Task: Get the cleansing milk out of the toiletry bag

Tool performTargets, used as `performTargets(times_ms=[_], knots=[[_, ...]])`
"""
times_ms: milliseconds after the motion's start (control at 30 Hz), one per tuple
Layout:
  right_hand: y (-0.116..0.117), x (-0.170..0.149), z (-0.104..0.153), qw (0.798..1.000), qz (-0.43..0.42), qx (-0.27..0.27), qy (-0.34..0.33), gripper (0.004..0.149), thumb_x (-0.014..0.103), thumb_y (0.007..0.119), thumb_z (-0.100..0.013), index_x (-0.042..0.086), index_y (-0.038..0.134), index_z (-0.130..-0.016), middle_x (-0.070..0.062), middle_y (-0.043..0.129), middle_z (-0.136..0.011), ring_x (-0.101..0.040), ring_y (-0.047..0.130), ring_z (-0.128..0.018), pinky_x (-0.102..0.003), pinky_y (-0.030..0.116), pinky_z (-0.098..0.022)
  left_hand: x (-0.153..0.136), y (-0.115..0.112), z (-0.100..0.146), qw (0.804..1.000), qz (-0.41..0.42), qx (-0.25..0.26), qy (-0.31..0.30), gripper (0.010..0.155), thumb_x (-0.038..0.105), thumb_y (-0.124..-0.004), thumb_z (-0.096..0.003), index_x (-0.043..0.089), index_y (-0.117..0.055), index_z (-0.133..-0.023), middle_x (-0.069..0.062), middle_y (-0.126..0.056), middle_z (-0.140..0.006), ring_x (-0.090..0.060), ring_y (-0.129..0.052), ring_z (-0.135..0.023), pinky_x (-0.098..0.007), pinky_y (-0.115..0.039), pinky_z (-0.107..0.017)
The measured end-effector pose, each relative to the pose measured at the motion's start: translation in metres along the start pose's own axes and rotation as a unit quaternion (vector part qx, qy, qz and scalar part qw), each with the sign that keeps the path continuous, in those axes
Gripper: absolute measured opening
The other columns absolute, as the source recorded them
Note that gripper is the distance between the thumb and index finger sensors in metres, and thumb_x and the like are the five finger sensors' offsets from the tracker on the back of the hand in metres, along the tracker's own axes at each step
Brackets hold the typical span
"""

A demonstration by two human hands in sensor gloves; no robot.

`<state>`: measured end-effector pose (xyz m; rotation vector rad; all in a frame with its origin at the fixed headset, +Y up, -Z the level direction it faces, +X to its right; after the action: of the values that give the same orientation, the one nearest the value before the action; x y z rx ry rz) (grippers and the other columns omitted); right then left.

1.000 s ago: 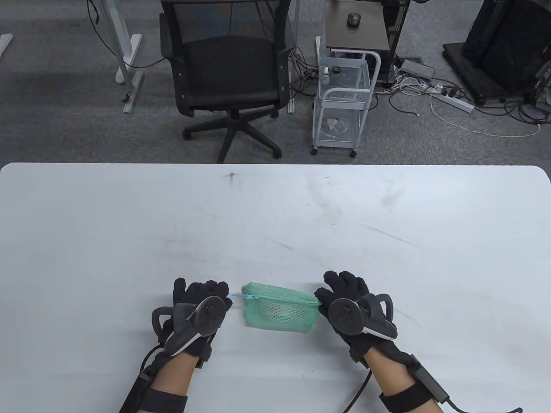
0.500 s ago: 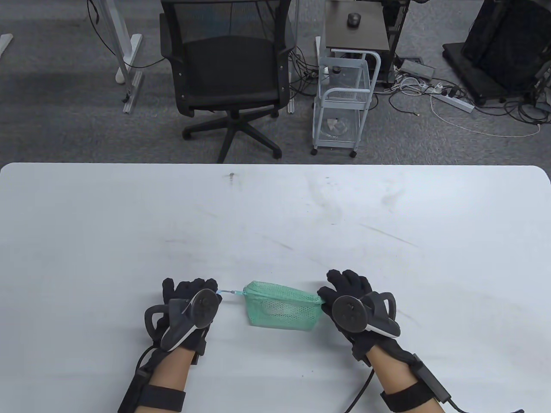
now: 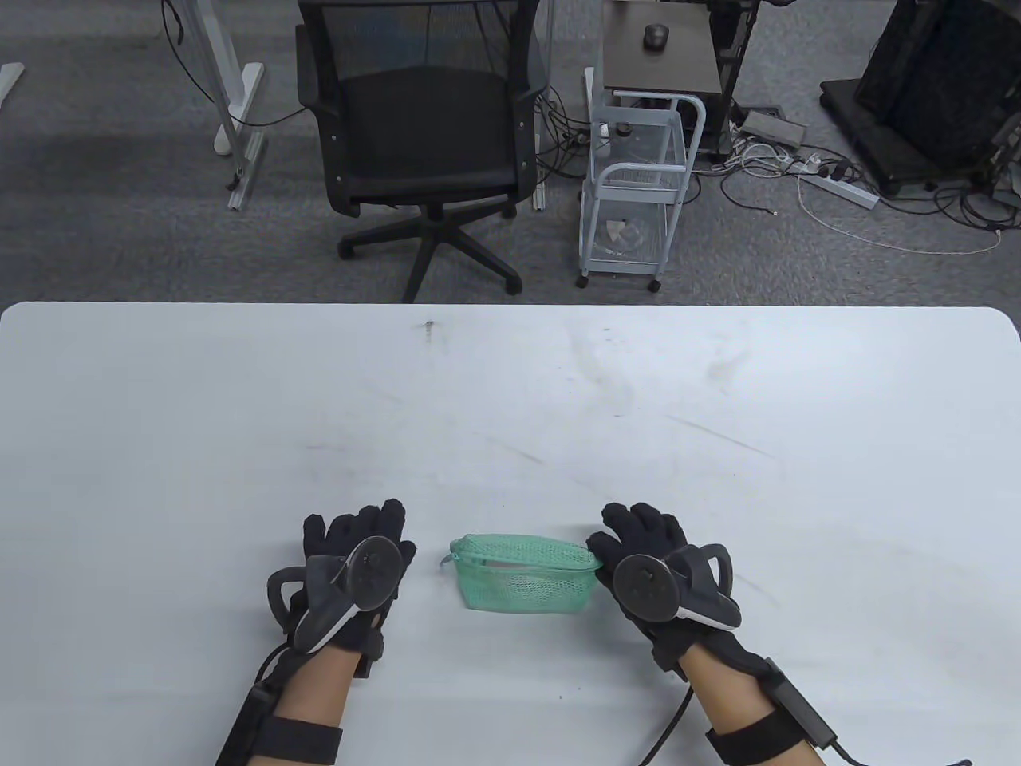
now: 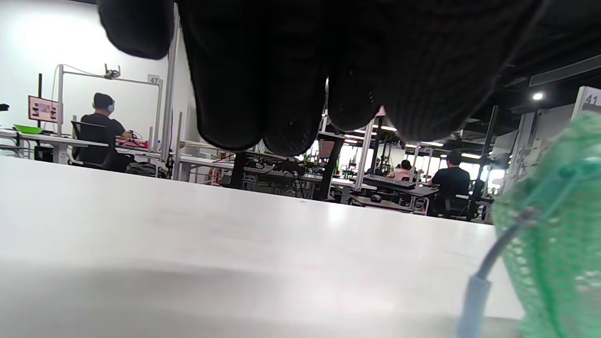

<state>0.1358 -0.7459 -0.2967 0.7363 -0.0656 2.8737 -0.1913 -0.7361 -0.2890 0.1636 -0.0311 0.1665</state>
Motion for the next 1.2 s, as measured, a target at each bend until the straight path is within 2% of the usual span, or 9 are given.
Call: performTargets(times_ms=[267,433,500,633,900,1200], knots=[[0.002,0.003,0.000,1.000,0.004,-0.003,-0.012,0.044,0.022,0.086,-0.054,0.009,0.083,-0.096,-0.030,0.067,-0.112,-0.068,0.064,-0.093,-0.076,0.053,-0.065,0.021,-0.004,0.005,0.997,0.039,-0.029,-0.066,0.066,0.052,-0.089,-0.0452,0.031,-0.074,-0.105,-0.003,-0.091,-0.105,-0.036,-0.094,-0.093,-0.067,-0.055,-0.077],[0.002,0.005,0.000,1.000,0.007,-0.001,-0.018,0.044,0.021,0.086,-0.054,0.010,0.082,-0.097,-0.030,0.066,-0.112,-0.067,0.063,-0.093,-0.076,0.053,-0.065,0.033,-0.009,0.007,0.993,0.054,-0.049,-0.094,0.062,0.050,-0.088,-0.0460,0.030,-0.077,-0.104,-0.003,-0.094,-0.103,-0.036,-0.096,-0.091,-0.067,-0.056,-0.076],[0.002,0.005,0.000,1.000,0.007,0.000,-0.020,0.044,0.022,0.086,-0.054,0.010,0.082,-0.097,-0.030,0.066,-0.112,-0.067,0.064,-0.094,-0.076,0.053,-0.065,0.036,-0.011,0.008,0.992,0.055,-0.056,-0.101,0.057,0.049,-0.088,-0.0464,0.030,-0.082,-0.100,-0.003,-0.096,-0.100,-0.036,-0.097,-0.089,-0.067,-0.057,-0.076],[0.003,0.007,0.000,1.000,0.010,0.001,-0.022,0.045,0.022,0.086,-0.054,0.009,0.082,-0.097,-0.030,0.066,-0.112,-0.067,0.063,-0.094,-0.076,0.053,-0.065,0.040,-0.014,0.009,0.991,0.050,-0.061,-0.106,0.053,0.047,-0.089,-0.0466,0.028,-0.086,-0.097,-0.003,-0.099,-0.097,-0.036,-0.100,-0.086,-0.067,-0.059,-0.075],[0.004,0.009,0.001,1.000,0.009,0.002,-0.025,0.047,0.022,0.087,-0.054,0.009,0.081,-0.098,-0.030,0.066,-0.112,-0.068,0.063,-0.094,-0.076,0.053,-0.065,0.044,-0.013,0.012,0.989,0.067,-0.056,-0.116,0.057,0.047,-0.089,-0.0460,0.030,-0.082,-0.100,-0.004,-0.097,-0.099,-0.036,-0.099,-0.087,-0.067,-0.059,-0.075],[0.005,0.012,0.002,0.999,0.001,0.004,-0.033,0.053,0.027,0.088,-0.053,0.006,0.078,-0.100,-0.031,0.064,-0.113,-0.068,0.062,-0.094,-0.076,0.052,-0.065,0.050,-0.010,0.016,0.988,0.080,-0.048,-0.120,0.049,0.044,-0.091,-0.0458,0.029,-0.091,-0.092,-0.005,-0.102,-0.093,-0.037,-0.103,-0.081,-0.067,-0.062,-0.073]])
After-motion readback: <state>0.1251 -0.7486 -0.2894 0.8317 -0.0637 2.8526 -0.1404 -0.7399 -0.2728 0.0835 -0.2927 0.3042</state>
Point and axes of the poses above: the tracker on the back of each hand, its own x axis roughly to the thumb side, its own z axis roughly from the fingertips to the wrist, y = z × x, the point moved 2 cm from there along -z, roughly from the wrist to the fingertips
